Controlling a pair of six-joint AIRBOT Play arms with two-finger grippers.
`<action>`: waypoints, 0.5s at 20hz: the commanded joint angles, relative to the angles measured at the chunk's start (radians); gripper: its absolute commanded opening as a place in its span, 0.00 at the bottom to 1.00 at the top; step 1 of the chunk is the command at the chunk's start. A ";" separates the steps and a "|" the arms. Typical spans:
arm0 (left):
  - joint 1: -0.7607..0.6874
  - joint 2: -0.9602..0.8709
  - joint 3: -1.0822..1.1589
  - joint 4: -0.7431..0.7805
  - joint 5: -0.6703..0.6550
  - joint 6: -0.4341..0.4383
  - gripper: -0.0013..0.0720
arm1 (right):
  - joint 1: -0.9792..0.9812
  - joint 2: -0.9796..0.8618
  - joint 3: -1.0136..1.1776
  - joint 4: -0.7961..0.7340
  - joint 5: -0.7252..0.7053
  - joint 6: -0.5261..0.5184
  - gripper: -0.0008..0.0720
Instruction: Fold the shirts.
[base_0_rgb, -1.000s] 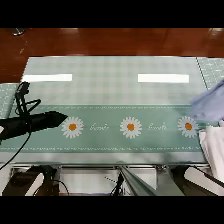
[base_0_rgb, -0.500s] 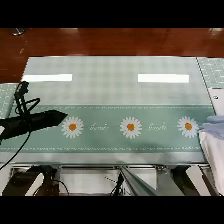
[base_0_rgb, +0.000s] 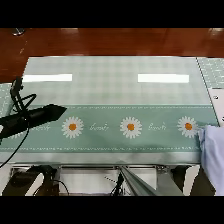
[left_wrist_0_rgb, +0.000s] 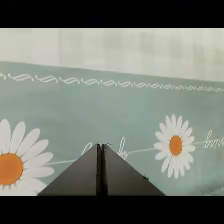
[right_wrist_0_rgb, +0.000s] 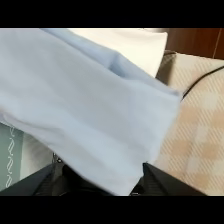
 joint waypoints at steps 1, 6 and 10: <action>0.000 0.000 0.000 -0.021 0.085 0.004 0.05 | -0.006 -0.012 -0.032 0.046 -0.043 -0.018 0.87; 0.068 -0.023 0.114 -0.022 0.171 0.092 0.05 | 0.124 -0.115 0.038 0.801 -0.432 -0.192 0.04; 0.034 -0.272 0.512 -0.023 0.085 0.118 0.05 | 0.630 -0.304 0.182 0.956 -0.704 -0.237 0.04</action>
